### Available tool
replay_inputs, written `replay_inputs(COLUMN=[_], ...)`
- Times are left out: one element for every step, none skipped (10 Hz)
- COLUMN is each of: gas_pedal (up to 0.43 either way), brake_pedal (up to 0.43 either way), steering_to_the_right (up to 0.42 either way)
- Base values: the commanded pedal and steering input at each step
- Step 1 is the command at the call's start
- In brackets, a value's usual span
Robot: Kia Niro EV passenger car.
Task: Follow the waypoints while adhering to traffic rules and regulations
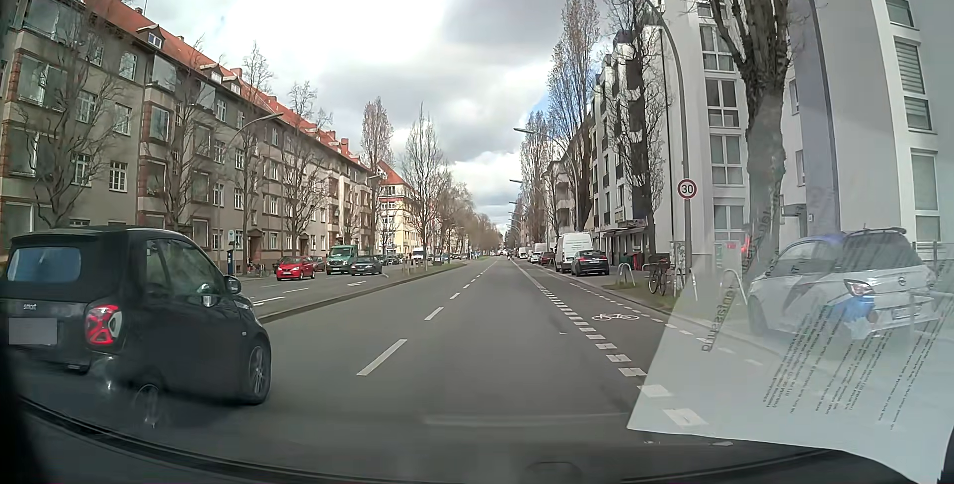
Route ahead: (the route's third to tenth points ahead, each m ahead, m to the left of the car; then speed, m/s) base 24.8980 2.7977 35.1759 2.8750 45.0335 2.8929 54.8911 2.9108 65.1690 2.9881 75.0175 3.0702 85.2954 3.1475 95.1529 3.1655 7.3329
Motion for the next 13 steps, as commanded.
replay_inputs(gas_pedal=[0.15, 0.15, 0.15, 0.15, 0.15, 0.15, 0.15, 0.138, 0.11, 0.098, 0.098, 0.098, 0.098], brake_pedal=[0.037, 0.037, 0.037, 0.037, 0.037, 0.037, 0.037, 0.037, 0.037, 0.037, 0.037, 0.037, 0.037], steering_to_the_right=[-0.001, -0.001, -0.001, -0.001, -0.001, -0.001, -0.001, -0.001, -0.001, 0.0, 0.0, 0.0, 0.0])
